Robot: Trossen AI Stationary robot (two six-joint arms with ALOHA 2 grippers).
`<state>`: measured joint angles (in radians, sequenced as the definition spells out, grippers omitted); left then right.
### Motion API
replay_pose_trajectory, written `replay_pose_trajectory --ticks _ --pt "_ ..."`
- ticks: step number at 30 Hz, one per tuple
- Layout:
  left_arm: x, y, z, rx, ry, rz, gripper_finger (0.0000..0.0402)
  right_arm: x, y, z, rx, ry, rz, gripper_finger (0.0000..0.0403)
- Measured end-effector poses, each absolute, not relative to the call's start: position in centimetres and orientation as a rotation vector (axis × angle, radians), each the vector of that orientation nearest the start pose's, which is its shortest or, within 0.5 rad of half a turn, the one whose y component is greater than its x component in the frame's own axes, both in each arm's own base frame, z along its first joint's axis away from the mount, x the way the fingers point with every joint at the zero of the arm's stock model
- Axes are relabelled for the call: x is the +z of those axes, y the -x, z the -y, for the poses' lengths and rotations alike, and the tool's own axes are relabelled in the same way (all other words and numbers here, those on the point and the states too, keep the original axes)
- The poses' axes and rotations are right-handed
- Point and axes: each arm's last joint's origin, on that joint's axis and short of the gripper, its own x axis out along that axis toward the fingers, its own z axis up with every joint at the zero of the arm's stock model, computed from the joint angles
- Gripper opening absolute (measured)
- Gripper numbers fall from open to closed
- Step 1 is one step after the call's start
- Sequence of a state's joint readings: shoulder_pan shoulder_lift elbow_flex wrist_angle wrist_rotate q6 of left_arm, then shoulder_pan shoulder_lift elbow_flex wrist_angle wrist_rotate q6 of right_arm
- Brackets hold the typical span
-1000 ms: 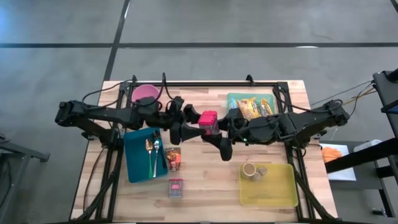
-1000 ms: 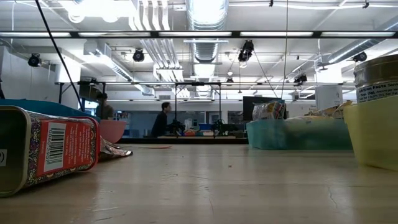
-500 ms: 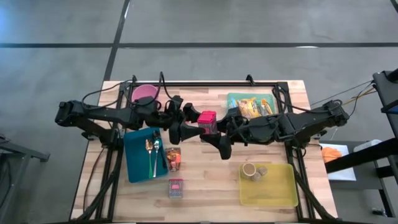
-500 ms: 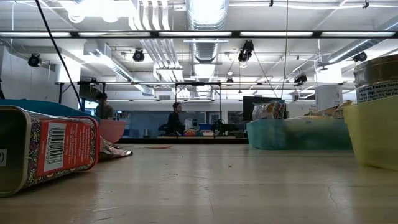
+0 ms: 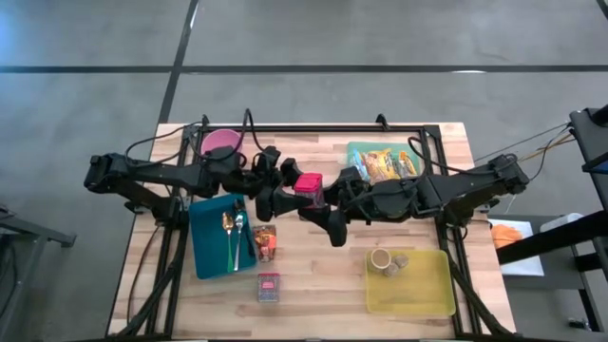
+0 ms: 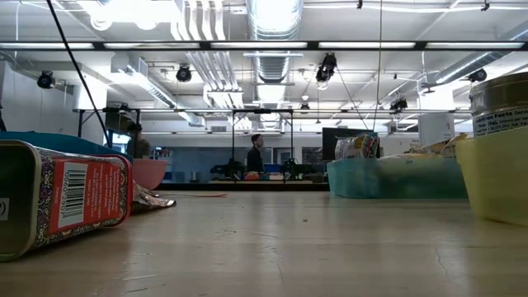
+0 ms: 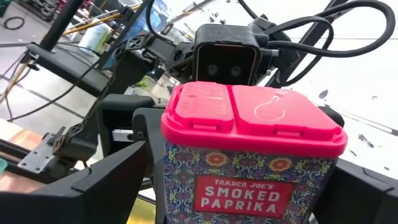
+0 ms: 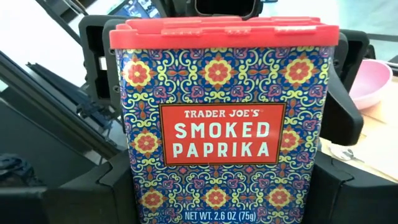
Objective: Pick & Place Food Item
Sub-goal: Put the right red spice can into the yellow bin
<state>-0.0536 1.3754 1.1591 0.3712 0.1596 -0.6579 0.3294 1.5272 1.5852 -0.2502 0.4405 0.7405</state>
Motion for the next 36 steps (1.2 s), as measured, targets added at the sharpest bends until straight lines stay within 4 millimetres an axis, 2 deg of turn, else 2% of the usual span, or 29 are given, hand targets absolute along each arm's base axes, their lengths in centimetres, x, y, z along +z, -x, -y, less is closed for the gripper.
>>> replay_pose_trajectory --ticks 4,8,9,15,20,23,29,36 --pt "38.4 -31.5 2.2 -0.275 0.639 0.084 0.0359 42.2 -33.0 -10.0 -0.169 -0.665 -0.129 0.0278" --pt "38.6 -31.5 2.3 -0.287 0.601 0.100 0.0287 42.1 -33.2 -10.0 -0.169 -0.651 -0.122 0.0278" --pt "38.6 -31.5 2.3 -0.290 0.597 0.100 0.0281 42.0 -33.3 -10.0 -0.170 -0.649 -0.122 0.0278" --pt "38.6 -31.5 2.3 -0.300 0.590 0.097 0.0281 42.0 -33.3 -10.0 -0.181 -0.642 -0.117 0.0283" --pt "38.5 -31.5 2.3 -0.311 0.603 0.085 0.0281 42.0 -33.3 -10.0 -0.178 -0.648 -0.115 0.0358" --pt "38.4 -31.5 2.4 -0.345 0.629 0.064 0.0281 42.0 -33.4 -10.0 -0.178 -0.649 -0.116 0.0381" --pt "38.3 -30.9 2.2 -0.401 0.693 -0.025 0.0281 41.6 -33.1 -10.1 -0.161 -0.636 -0.175 0.0388" --pt "38.3 -28.9 2.0 -0.491 0.773 -0.231 0.0281 41.5 -31.9 -10.3 -0.054 -0.568 -0.329 0.0390"
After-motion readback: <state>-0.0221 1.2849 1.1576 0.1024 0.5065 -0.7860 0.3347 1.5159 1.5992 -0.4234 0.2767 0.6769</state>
